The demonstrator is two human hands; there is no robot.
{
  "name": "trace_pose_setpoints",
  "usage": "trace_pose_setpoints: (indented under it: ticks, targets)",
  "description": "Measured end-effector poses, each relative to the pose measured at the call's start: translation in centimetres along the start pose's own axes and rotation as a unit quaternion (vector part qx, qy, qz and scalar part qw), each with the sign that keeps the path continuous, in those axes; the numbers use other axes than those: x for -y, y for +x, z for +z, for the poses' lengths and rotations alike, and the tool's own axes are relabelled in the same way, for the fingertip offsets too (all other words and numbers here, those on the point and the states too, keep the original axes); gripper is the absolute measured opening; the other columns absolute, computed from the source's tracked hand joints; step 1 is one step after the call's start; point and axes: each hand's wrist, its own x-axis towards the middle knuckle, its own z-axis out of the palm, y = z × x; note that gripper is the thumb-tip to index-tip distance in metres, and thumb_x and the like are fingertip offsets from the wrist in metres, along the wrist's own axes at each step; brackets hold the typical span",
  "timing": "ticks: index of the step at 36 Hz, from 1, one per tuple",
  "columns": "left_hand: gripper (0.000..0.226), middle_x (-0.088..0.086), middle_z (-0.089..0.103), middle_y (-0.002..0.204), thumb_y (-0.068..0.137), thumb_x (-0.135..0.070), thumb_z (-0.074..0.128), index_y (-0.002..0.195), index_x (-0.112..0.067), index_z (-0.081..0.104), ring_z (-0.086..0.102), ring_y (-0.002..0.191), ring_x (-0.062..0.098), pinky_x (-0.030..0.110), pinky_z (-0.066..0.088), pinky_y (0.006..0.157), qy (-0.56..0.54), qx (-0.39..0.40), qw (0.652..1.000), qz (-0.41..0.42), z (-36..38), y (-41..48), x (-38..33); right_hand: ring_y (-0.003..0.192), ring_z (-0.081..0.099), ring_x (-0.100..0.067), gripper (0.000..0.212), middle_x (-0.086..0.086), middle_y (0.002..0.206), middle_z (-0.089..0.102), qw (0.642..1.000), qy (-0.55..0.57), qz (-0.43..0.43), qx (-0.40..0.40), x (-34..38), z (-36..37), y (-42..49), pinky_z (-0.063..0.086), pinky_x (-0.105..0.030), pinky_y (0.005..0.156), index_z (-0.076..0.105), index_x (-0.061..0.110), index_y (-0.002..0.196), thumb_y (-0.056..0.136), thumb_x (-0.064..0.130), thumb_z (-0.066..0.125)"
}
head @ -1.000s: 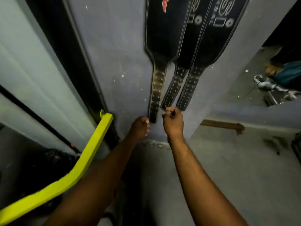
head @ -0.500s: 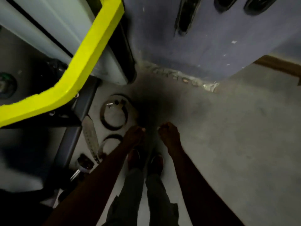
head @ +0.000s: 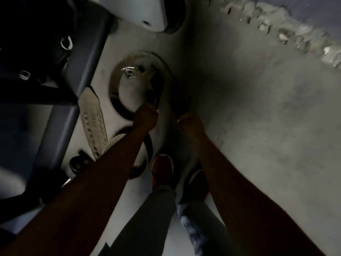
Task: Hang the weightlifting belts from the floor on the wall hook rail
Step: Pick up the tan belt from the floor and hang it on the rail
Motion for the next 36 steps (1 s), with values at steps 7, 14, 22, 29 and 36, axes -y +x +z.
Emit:
trace_pose_setpoints:
  ticks: [7, 14, 22, 29, 36]
  targets:
    - [0.092, 0.023, 0.018, 0.162, 0.093, -0.03, 0.065, 0.157, -0.003, 0.006, 0.024, 0.147, 0.041, 0.041, 0.024, 0.118, 0.152, 0.077, 0.982, 0.08, 3.5, 7.2, 4.1, 0.115, 0.062, -0.043, 0.024, -0.027, 0.122, 0.065, 0.998, 0.058, 0.018, 0.012, -0.6, 3.9, 5.4, 0.05, -0.056, 0.102, 0.066, -0.003, 0.116, 0.097, 0.011, 0.061]
    - [0.06, 0.01, 0.047, 0.147, 0.098, 0.001, 0.051, 0.153, -0.009, 0.03, 0.046, 0.134, 0.024, 0.024, 0.036, 0.104, 0.059, 0.048, 0.987, 0.145, 0.8, 5.0, 4.0, 0.136, 0.049, -0.032, 0.054, -0.02, 0.148, 0.05, 0.986, 0.163, 0.042, -0.021, 2.6, 3.3, 5.7, 0.037, -0.031, 0.108, 0.051, 0.0, 0.143, 0.106, 0.039, 0.046]
    - [0.058, 0.007, 0.055, 0.141, 0.089, -0.005, 0.066, 0.141, -0.024, 0.051, 0.054, 0.128, 0.031, 0.053, 0.046, 0.106, -0.194, 0.237, 0.952, 0.0, -5.1, -1.3, 1.8, 0.13, 0.056, -0.038, 0.081, -0.016, 0.145, 0.056, 0.924, 0.38, 0.041, 0.033, 2.8, 1.3, 1.9, 0.048, -0.049, 0.106, 0.055, 0.015, 0.142, 0.076, 0.058, 0.074]
    - [0.044, 0.0, 0.066, 0.114, 0.088, -0.047, 0.068, 0.125, -0.027, 0.057, 0.064, 0.099, 0.018, 0.036, 0.053, 0.088, -0.308, 0.156, 0.938, -0.041, -7.7, -4.9, -9.2, 0.125, 0.055, -0.024, 0.079, 0.004, 0.14, 0.055, 0.95, 0.298, -0.02, 0.095, 4.6, -3.2, -7.8, 0.049, -0.045, 0.101, 0.046, 0.028, 0.147, 0.078, 0.04, 0.083]
    - [0.044, 0.011, 0.069, 0.122, 0.085, -0.005, 0.067, 0.127, -0.017, 0.062, 0.066, 0.115, 0.031, 0.044, 0.057, 0.094, -0.257, 0.181, 0.943, 0.112, -12.4, -12.4, -15.8, 0.12, 0.062, -0.025, 0.032, -0.001, 0.126, 0.068, 0.91, 0.387, -0.05, 0.137, 7.2, -10.0, -16.3, 0.051, -0.04, 0.097, 0.062, 0.03, 0.123, 0.093, 0.023, 0.07]
